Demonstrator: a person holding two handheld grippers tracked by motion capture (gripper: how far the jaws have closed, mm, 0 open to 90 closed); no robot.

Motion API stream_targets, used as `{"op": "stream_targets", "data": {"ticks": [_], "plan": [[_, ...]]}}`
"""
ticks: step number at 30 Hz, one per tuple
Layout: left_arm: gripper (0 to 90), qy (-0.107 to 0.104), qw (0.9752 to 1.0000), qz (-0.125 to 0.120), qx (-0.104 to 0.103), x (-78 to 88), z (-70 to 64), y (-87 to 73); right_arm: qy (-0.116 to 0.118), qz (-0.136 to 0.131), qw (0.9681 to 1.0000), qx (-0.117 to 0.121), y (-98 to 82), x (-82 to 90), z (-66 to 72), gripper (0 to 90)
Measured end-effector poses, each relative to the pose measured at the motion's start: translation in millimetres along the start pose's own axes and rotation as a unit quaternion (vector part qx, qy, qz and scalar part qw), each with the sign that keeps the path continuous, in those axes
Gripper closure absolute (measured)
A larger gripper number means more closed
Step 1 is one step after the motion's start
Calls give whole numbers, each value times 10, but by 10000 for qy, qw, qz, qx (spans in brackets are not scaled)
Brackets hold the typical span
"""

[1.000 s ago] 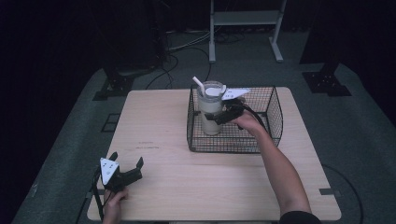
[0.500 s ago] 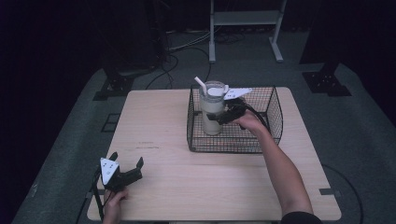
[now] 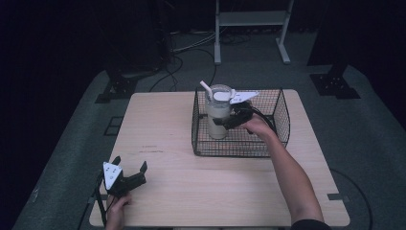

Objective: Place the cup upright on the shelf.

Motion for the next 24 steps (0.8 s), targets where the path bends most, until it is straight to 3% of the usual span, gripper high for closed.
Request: {"op": "stream_targets", "data": {"ticks": [14,24], "plan": [[0,8,10000,14,-12,-3,-1,0,8,52,10000,-76,-62,46,5,52],[0,-7,10000,6,-4,-2,0,0,-47,127,9998,-139,-85,188,1,53]]}}
Point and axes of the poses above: each handheld gripper's, and its own axes: x roughly backward along the jaws, y roughly out of its top, z roughly to its left, the point moved 5 cm from there along -x, roughly forward along the jaws, and after that the axes turned 12 degrees about z, right-handed, at the moved point
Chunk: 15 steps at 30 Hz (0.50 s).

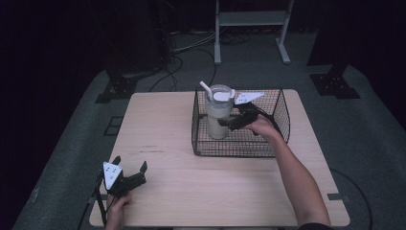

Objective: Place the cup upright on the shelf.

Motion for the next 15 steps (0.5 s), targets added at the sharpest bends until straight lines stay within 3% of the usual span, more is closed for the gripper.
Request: {"op": "stream_targets", "data": {"ticks": [15], "plan": [[0,7,10000,-7,-34,5,-5,-2,-197,-5,9993,-312,-59,306,-43,57]]}}
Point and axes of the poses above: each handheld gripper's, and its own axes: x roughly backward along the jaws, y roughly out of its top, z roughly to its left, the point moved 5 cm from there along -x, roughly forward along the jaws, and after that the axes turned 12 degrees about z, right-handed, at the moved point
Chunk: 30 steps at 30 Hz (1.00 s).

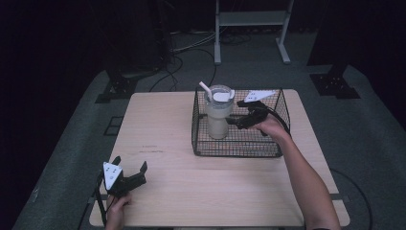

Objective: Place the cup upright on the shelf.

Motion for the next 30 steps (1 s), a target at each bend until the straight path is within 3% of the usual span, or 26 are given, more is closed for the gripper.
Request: {"op": "stream_targets", "data": {"ticks": [30], "plan": [[0,4,10000,4,-10,-3,-5,0,-235,-51,9997,-83,-34,501,58,60]]}}
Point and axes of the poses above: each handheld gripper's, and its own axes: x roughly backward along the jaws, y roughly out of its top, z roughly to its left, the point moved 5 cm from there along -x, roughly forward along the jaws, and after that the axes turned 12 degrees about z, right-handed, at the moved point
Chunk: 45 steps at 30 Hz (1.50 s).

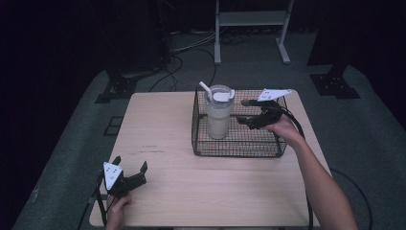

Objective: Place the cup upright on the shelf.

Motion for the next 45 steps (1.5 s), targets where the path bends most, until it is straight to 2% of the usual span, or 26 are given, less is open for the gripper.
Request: {"op": "stream_targets", "data": {"ticks": [5,22,29,45], "plan": [[0,8,10000,12,-3,-1,0,0,19,4,10000,77,-26,103,43,115],[0,32,10000,16,-3,0,0,-2,-21,6,10000,20,-186,385,102,113],[0,36,10000,22,-8,0,-2,-2,-3,-54,10000,71,-253,517,155,113],[0,47,10000,19,-5,-1,-1,-2,53,-67,9999,97,-460,650,253,106]]}}
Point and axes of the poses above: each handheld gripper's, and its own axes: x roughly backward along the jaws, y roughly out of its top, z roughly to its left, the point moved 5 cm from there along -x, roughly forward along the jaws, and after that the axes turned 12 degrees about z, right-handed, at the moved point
